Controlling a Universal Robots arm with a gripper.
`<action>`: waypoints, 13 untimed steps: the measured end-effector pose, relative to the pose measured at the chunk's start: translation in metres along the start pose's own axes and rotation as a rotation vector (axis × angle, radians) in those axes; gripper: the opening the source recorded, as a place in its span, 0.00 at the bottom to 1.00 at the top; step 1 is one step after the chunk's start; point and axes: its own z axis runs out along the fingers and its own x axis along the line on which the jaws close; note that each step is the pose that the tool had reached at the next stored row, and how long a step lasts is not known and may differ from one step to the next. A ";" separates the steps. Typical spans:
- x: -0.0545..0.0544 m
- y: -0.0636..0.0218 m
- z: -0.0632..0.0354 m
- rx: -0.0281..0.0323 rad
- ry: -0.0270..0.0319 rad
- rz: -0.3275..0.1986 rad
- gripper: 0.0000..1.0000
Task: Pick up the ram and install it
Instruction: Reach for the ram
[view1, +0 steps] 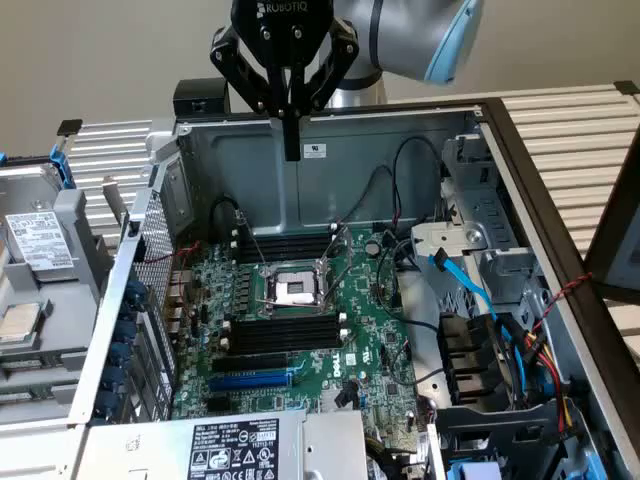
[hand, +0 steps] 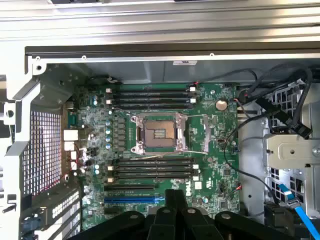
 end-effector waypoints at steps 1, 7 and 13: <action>0.000 0.0000 0.0000 0.0000 0.0000 0.000 0.10; 0.000 0.0000 0.0000 0.0000 0.0000 0.000 0.10; 0.010 -0.0007 -0.0002 -0.0017 0.0000 0.000 0.10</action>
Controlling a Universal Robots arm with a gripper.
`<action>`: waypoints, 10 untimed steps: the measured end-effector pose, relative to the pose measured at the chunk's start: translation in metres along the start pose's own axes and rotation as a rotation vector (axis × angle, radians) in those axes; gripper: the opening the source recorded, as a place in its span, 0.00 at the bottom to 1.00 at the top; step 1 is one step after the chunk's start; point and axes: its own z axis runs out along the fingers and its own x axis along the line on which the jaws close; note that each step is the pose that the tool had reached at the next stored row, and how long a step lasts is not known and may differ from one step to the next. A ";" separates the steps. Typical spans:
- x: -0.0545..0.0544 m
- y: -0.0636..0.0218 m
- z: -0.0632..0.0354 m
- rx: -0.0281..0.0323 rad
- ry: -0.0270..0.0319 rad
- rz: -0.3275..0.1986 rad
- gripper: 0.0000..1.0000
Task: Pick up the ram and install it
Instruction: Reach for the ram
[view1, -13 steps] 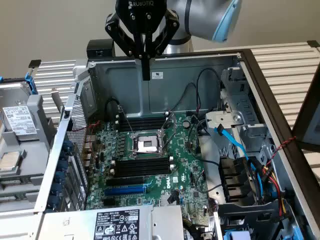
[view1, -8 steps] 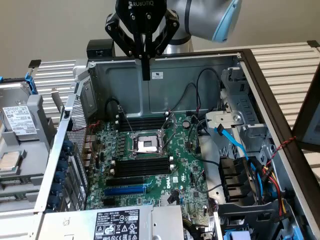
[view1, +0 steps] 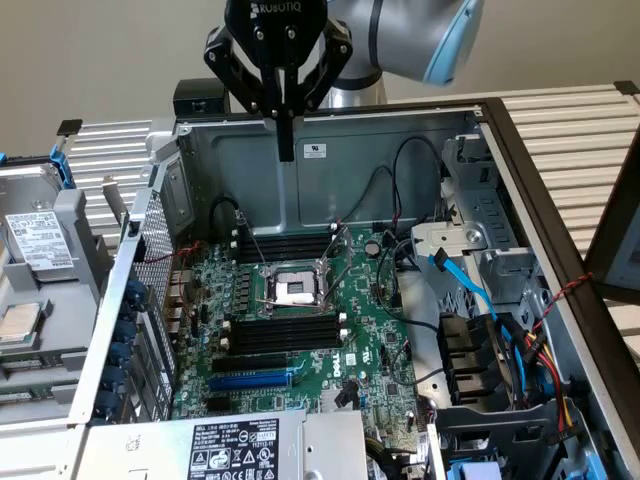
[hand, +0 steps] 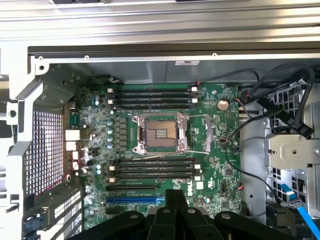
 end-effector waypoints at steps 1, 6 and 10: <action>0.004 -0.0003 -0.0001 -0.0007 0.0001 0.000 0.10; 0.027 -0.0019 -0.0006 -0.0037 0.0003 0.000 0.10; 0.045 -0.0032 -0.0011 -0.0066 0.0005 0.000 0.10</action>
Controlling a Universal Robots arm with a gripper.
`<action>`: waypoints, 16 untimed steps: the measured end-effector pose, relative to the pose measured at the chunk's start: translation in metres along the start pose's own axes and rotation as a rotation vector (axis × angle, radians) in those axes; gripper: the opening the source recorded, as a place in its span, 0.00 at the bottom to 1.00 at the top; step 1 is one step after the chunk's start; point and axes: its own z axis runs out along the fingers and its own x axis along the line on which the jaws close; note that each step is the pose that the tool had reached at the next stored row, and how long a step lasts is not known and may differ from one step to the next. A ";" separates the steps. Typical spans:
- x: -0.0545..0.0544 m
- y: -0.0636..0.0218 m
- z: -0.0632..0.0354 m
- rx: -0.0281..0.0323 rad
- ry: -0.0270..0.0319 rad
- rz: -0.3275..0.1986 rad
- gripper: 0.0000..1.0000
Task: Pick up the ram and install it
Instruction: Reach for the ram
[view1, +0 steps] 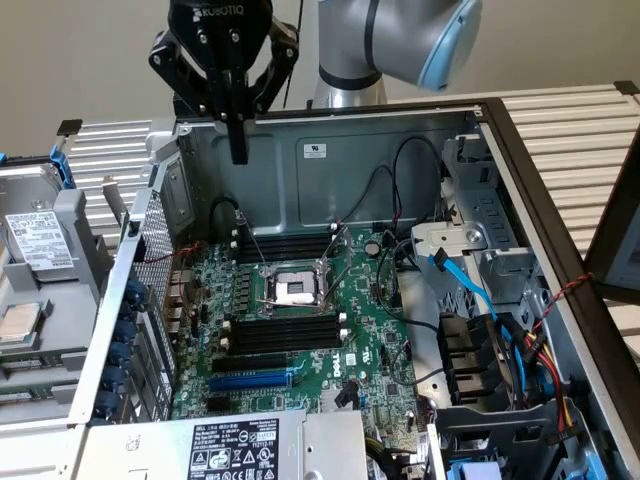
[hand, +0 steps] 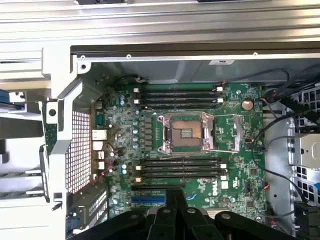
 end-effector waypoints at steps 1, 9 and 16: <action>0.004 -0.0003 -0.0001 -0.0005 0.0001 0.000 0.10; 0.041 -0.0029 -0.0009 -0.0022 0.0002 0.000 0.10; 0.073 -0.0051 -0.0016 -0.0023 0.0001 0.000 0.10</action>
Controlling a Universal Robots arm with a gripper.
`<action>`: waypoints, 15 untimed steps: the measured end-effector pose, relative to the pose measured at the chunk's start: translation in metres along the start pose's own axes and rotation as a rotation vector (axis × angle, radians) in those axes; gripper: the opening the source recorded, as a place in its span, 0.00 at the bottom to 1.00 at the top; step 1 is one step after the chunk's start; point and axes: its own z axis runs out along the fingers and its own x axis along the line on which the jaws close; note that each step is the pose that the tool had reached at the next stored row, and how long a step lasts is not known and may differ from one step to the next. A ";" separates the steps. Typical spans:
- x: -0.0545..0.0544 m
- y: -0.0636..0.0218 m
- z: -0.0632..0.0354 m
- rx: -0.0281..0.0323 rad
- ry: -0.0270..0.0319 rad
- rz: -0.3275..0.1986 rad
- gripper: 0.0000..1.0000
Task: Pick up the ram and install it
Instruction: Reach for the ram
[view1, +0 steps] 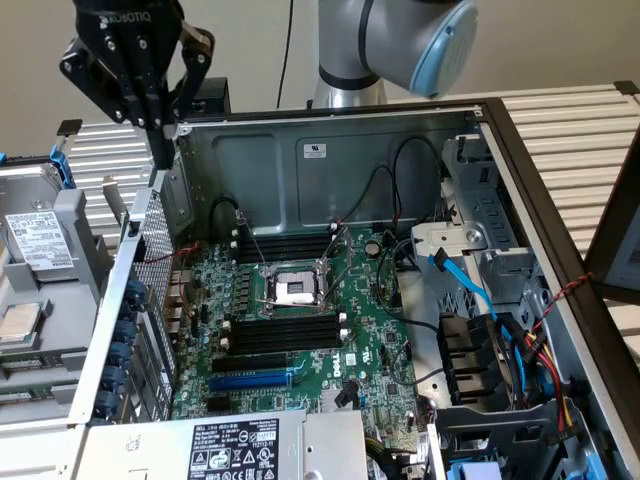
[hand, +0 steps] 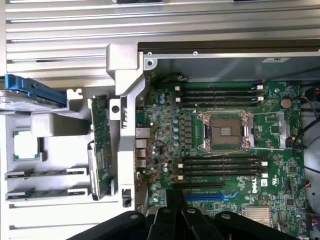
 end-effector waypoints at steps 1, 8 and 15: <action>0.004 -0.0003 -0.0001 0.0000 0.0001 0.000 0.10; 0.036 -0.0026 -0.0008 0.0001 0.0013 0.000 0.10; 0.068 -0.0047 -0.0013 0.0004 0.0043 0.000 0.10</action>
